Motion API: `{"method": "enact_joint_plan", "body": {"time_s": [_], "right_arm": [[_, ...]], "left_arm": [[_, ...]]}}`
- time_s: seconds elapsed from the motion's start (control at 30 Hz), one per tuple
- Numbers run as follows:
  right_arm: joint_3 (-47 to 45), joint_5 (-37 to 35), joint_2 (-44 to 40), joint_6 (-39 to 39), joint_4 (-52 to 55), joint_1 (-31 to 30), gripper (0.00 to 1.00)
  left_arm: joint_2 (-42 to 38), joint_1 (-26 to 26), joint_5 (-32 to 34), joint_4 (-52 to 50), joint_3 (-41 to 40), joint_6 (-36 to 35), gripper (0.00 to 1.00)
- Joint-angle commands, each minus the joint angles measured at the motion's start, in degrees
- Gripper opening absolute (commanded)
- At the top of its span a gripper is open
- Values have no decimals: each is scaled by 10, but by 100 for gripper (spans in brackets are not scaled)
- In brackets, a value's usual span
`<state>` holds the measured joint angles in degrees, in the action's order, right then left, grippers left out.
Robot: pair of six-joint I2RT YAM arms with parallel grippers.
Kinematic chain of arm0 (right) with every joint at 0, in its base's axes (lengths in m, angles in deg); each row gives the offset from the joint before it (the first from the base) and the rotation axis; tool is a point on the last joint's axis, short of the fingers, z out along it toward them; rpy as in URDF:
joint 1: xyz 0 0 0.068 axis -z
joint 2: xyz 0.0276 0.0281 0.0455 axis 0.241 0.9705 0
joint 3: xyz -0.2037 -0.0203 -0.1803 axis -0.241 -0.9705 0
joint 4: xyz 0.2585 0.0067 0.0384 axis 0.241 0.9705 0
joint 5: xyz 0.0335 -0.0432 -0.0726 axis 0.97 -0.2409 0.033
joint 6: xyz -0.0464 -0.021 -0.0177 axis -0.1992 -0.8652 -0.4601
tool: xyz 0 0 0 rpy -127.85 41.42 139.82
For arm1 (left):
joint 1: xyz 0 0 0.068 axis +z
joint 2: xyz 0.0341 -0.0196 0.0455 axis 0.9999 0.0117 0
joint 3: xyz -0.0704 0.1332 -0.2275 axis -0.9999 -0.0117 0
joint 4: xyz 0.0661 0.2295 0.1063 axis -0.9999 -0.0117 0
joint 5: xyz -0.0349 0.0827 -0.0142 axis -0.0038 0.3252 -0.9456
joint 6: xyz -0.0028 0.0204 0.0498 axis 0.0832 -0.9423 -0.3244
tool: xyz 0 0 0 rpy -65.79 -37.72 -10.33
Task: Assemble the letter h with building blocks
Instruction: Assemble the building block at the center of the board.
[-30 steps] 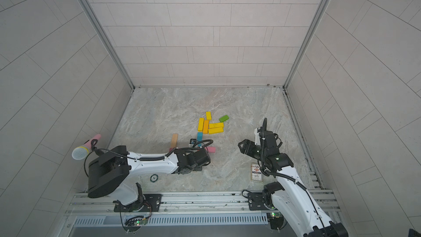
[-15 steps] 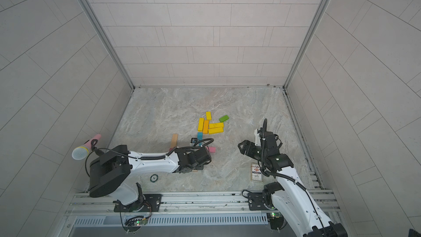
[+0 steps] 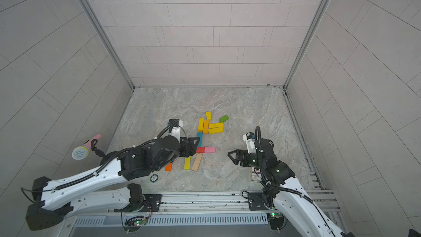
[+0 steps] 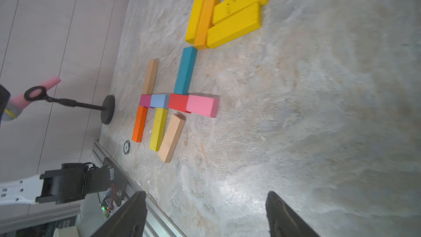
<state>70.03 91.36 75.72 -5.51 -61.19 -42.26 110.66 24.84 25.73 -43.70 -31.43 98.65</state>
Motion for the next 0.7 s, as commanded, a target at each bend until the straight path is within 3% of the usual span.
{"method": "enact_joint_plan", "body": {"time_s": [0.0,0.1,0.3,0.43,0.67], "right_arm": [[-5,-88,25,22,-63,-100,82],[15,-136,99,18,-112,-192,83],[59,-182,259,31,-191,-278,85],[88,-211,336,42,-223,-305,86],[116,-234,463,109,-289,-312,84]], "left_arm": [[-89,-2,46,-39,-46,-57,85],[-175,-1,63,-80,-61,-90,92],[-318,-1,86,-153,-79,-114,100],[-372,-1,86,-178,-92,-119,100],[-397,-1,81,-200,-82,-119,100]]}}
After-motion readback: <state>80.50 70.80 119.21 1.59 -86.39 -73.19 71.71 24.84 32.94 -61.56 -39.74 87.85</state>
